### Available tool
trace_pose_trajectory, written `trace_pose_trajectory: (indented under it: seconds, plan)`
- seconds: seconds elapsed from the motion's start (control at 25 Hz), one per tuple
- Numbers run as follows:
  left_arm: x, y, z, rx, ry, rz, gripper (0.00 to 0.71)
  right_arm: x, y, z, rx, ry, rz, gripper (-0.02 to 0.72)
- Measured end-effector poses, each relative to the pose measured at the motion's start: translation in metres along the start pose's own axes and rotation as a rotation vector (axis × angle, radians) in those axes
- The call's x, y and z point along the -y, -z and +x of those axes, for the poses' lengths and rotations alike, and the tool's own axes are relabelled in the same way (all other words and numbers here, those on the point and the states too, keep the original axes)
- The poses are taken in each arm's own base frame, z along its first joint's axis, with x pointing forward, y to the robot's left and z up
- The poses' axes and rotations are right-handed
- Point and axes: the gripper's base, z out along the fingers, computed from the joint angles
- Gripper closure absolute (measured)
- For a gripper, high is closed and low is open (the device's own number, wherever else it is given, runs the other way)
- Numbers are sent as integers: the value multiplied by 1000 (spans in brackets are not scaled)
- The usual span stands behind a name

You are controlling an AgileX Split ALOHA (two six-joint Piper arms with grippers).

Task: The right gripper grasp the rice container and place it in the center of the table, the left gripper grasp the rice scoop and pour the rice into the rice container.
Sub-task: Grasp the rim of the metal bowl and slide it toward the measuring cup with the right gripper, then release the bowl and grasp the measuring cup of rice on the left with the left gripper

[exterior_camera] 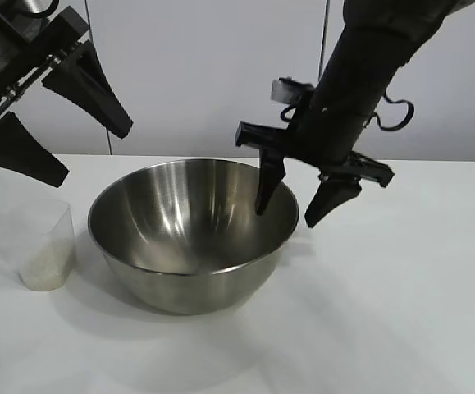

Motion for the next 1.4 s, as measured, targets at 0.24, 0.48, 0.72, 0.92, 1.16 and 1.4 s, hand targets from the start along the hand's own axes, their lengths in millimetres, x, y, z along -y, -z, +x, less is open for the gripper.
trace_pose_trajectory:
  seconds: [0.24,0.48,0.72,0.92,1.16,1.4]
  plan:
    - [0,0,0,0,0,0,87,46,71,-32,178,41,150,270]
    - [0,0,0,0,0,0,87,109,141,-32,282,129,488,286]
    - [0,0,0,0,0,0,87,137,227,-4,391,82,596,294]
    - [0,0,0,0,0,0,87,111,310,45,619,52,578,294]
    - [0,0,0,0,0,0,87,42,397,151,907,167,425,294]
    - [0,0,0,0,0,0,87,13,435,282,1074,285,241,295]
